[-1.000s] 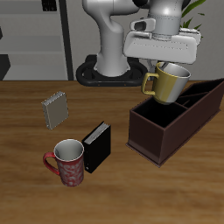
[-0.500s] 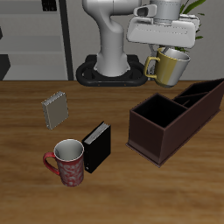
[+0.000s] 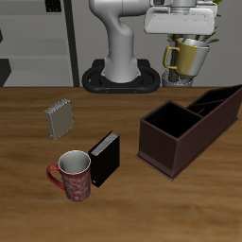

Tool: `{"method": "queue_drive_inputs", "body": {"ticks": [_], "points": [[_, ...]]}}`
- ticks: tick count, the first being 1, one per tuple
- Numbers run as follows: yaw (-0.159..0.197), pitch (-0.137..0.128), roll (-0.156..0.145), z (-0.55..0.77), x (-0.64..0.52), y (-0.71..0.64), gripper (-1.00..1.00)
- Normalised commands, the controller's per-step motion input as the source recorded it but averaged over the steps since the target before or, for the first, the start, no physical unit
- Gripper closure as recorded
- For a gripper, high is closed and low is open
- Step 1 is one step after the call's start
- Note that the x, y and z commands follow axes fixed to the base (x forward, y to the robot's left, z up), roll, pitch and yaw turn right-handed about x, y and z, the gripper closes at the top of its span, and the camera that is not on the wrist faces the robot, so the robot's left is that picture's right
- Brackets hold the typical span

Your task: Place the white-yellow mug into the left desk caddy's left compartment and place the black book into the left desk caddy's front compartment

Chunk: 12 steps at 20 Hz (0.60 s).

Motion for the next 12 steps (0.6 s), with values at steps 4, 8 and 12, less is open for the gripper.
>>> {"method": "queue_drive_inputs", "body": {"ticks": [4,8,12], "points": [[-0.051,0.022,0.012,-0.07,-0.25,0.12,1.00],[-0.012,-0.012,0.022,0.01,-0.25,0.15,1.00],[0.000,-0.012,0.046,-0.10,-0.31,0.21,1.00]]}}
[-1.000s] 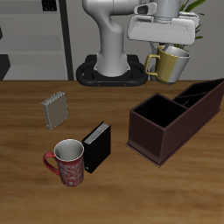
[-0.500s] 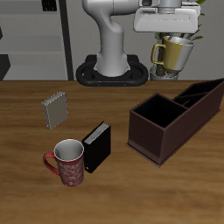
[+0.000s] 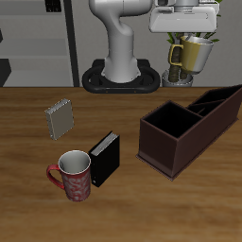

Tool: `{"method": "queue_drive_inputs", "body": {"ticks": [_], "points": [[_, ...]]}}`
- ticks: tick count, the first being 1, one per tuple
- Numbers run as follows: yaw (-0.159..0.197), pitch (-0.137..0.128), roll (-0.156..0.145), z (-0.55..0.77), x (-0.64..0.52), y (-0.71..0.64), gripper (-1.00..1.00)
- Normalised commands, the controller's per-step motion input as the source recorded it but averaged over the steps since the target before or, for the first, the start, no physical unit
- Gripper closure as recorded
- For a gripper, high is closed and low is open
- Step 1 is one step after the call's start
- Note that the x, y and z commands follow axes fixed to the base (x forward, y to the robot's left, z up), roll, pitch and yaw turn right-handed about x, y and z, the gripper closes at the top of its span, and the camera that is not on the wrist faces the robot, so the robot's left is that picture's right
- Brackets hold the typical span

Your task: Place the white-yellow mug into the left desk caddy's left compartment and place the black book into the left desk caddy's front compartment

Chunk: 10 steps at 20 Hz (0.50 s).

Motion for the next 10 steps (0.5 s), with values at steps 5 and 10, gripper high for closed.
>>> {"method": "queue_drive_inputs", "body": {"ticks": [5,10], "points": [[0.039,-0.007,0.083,-0.15,-0.35,0.25,1.00],[-0.013,0.024,-0.008,-0.07,-0.14,0.05,1.00]]}}
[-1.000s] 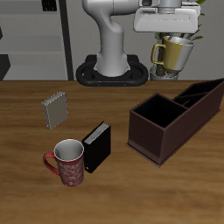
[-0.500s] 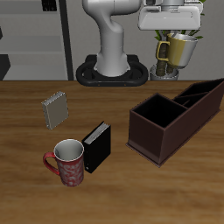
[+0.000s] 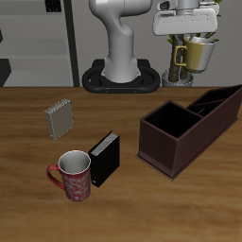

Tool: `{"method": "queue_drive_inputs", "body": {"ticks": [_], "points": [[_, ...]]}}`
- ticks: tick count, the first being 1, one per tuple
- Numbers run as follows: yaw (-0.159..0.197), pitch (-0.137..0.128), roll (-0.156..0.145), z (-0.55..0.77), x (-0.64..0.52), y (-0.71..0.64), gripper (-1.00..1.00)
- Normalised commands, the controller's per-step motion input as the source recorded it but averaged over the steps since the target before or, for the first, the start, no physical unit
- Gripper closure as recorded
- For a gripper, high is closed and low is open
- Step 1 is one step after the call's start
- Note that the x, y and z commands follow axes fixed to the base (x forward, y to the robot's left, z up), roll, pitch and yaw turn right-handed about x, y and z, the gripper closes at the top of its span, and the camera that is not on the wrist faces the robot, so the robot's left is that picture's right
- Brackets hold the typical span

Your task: Place the white-yellow mug into the left desk caddy's left compartment and place the black book into the left desk caddy's front compartment

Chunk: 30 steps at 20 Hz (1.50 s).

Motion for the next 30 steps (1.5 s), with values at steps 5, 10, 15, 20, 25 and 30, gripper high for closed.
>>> {"method": "queue_drive_inputs", "body": {"ticks": [5,10,15,20,25,30], "points": [[0.006,0.011,0.018,-0.12,-0.22,0.19,1.00],[0.047,0.001,0.082,-0.06,-0.19,0.28,1.00],[0.050,-0.023,0.049,-0.02,-0.19,0.22,1.00],[-0.003,0.018,0.014,-0.07,-0.06,0.16,1.00],[-0.006,0.000,0.018,-0.02,-0.05,0.14,1.00],[-0.019,-0.006,-0.006,-0.06,0.11,0.08,1.00]]}}
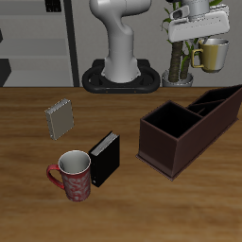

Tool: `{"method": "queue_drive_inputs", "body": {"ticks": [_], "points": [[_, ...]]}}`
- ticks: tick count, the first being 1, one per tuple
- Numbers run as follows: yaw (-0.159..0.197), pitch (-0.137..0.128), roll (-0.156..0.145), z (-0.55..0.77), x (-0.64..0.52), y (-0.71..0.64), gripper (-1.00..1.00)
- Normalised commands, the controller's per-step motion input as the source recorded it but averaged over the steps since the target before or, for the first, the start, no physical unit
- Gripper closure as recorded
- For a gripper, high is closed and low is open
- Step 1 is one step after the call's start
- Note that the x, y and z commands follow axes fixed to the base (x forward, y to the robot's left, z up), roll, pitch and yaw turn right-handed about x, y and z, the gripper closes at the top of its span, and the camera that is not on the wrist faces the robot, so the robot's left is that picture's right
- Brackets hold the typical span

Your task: Place the white-yellow mug into the left desk caddy's left compartment and place the black book into the left desk caddy's front compartment

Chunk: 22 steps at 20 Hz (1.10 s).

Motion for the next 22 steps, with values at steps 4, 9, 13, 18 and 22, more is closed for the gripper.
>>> {"method": "queue_drive_inputs", "body": {"ticks": [4,9,13,18,22], "points": [[-0.062,0.036,-0.015,-0.17,0.20,-0.08,1.00],[-0.071,-0.007,0.013,-0.05,-0.07,-0.08,1.00],[-0.041,0.001,0.023,-0.03,-0.09,0.03,1.00],[-0.012,0.003,0.019,-0.05,0.01,0.07,1.00],[-0.018,0.028,-0.009,-0.09,0.11,0.04,1.00]]}}
